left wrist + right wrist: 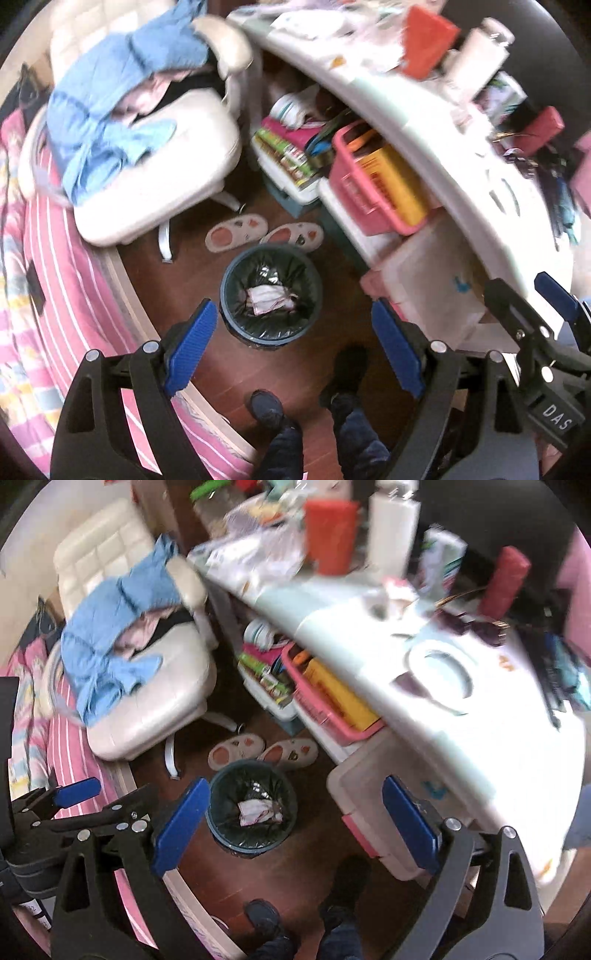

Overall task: Collect trash
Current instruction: 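Move both tools back up to the table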

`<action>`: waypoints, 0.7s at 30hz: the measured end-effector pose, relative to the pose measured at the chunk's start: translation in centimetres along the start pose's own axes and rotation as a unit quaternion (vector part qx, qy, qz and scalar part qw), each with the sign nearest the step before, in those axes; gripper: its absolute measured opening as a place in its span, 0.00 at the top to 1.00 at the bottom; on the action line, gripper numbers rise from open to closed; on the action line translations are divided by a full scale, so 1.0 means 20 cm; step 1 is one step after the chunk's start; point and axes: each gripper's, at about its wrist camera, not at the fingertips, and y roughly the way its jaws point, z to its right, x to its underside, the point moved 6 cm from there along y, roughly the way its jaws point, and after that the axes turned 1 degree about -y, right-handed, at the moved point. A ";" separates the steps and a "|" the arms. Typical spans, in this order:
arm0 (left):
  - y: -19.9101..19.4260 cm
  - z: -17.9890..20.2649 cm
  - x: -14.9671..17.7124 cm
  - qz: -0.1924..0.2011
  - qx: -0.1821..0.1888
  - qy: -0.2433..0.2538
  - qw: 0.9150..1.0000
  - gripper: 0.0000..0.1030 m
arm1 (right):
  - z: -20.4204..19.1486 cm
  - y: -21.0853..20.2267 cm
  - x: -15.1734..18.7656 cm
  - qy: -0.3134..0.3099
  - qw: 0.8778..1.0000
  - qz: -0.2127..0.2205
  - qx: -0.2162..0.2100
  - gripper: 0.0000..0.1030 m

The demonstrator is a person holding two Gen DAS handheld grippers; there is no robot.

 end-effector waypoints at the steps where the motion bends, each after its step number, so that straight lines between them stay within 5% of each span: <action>1: -0.07 0.05 -0.02 0.003 0.001 0.009 1.000 0.19 | 0.03 -0.06 -0.02 0.008 1.000 0.006 0.004 0.09; 12: -0.37 0.62 -0.13 0.019 0.048 0.102 0.993 0.19 | 0.50 -0.54 -0.12 0.091 0.993 0.053 0.055 0.08; 21: -0.29 1.10 -0.19 0.015 0.069 0.153 0.986 0.15 | 0.98 -0.59 -0.12 0.146 0.983 0.061 0.090 0.08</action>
